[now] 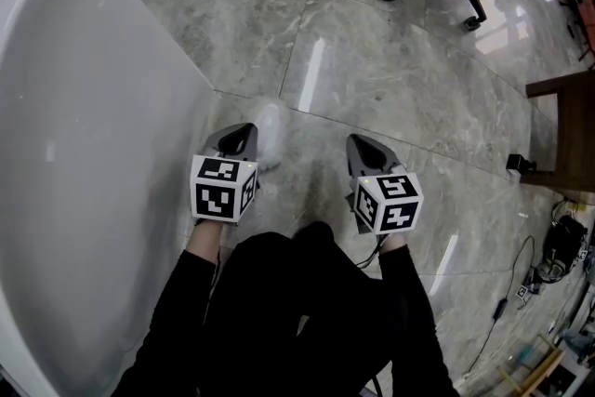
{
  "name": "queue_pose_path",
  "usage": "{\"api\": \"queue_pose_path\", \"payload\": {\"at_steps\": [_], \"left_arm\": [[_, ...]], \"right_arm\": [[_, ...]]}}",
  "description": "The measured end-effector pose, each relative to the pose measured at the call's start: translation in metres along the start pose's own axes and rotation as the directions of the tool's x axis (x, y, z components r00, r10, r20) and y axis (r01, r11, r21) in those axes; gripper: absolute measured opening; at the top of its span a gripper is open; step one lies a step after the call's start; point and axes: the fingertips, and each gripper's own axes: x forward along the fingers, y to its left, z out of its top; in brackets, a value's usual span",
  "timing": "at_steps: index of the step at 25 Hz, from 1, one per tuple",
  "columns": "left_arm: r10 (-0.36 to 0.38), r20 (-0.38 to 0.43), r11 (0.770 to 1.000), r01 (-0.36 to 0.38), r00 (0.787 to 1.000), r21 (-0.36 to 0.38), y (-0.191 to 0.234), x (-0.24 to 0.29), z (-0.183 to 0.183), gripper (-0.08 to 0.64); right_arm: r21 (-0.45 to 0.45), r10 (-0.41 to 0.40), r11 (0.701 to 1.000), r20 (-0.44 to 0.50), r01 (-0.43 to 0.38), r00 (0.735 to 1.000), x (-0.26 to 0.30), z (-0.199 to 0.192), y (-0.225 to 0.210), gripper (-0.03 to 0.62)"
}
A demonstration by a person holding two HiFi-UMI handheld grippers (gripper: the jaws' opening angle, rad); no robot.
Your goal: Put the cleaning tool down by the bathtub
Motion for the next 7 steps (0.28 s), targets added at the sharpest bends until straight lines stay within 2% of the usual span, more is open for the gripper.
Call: {"api": "queue_pose_path", "payload": {"at_steps": [7], "left_arm": [[0.002,-0.014,1.000,-0.002,1.000,-0.014,0.0003,0.0013,-0.0052,0.008]], "right_arm": [[-0.014,0.004,1.000,-0.007,-0.005,1.000,0.0021,-0.0025,0.0028,0.000]]}}
